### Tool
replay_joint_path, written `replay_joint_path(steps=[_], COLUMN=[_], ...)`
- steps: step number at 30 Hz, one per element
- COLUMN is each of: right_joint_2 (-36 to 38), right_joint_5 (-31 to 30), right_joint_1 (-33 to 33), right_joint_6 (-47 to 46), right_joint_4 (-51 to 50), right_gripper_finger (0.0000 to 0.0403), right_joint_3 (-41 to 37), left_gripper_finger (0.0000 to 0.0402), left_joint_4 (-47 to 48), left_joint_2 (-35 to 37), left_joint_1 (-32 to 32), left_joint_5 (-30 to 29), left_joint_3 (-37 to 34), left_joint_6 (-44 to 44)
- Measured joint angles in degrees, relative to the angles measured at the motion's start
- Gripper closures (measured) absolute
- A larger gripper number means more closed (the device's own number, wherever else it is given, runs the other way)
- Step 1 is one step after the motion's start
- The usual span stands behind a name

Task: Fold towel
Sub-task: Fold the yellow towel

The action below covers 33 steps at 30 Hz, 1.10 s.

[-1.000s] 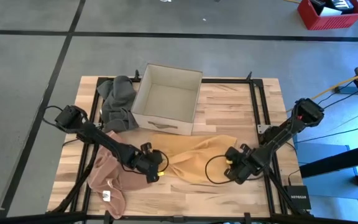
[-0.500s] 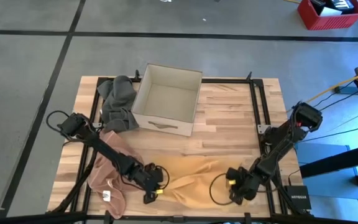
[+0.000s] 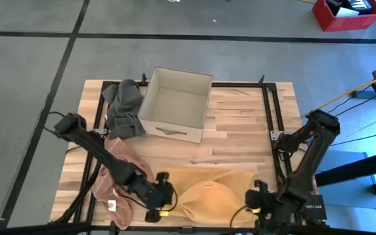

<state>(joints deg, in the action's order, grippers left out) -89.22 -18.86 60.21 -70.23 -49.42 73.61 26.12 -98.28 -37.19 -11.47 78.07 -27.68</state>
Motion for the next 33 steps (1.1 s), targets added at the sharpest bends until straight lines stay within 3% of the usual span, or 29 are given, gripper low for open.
replay_joint_path(steps=[5, 10, 12, 15, 20, 28, 33], right_joint_2=[0.43, 1.12, 2.67, 6.12, 10.39, 15.04, 15.86], right_joint_5=[-24.13, -46.58, -52.28, -56.68, -60.16, -60.86, -59.78], right_joint_1=[0.23, -0.83, -2.07, -4.22, -9.47, -14.95, -14.87], right_joint_6=[7.29, 9.71, 14.10, 23.87, 31.13, 42.10, 43.68], right_joint_4=[-21.04, -39.76, -39.64, -37.31, -39.68, -38.98, -38.91], right_gripper_finger=[0.0400, 0.0400, 0.0400, 0.0400, 0.0400, 0.0400, 0.0400], right_joint_3=[16.73, 28.18, 30.36, 31.93, 32.82, 32.82, 32.82], left_gripper_finger=[0.0398, 0.0398, 0.0398, 0.0398, 0.0398, 0.0398, 0.0398], left_joint_4=[10.41, 10.81, 10.36, 11.00, 10.47, 0.00, -2.36], left_joint_2=[5.73, 11.69, 14.14, 17.48, 21.58, 24.25, 24.20], left_joint_1=[-0.96, 0.63, 2.00, 4.60, 9.33, 13.81, 13.63], left_joint_5=[-19.17, -35.51, -39.96, -46.11, -54.26, -54.49, -50.89], left_joint_3=[9.52, 13.45, 13.68, 13.65, 13.65, 13.65, 13.47], left_joint_6=[9.77, 21.12, 24.61, 29.03, 39.08, 49.14, 49.44])
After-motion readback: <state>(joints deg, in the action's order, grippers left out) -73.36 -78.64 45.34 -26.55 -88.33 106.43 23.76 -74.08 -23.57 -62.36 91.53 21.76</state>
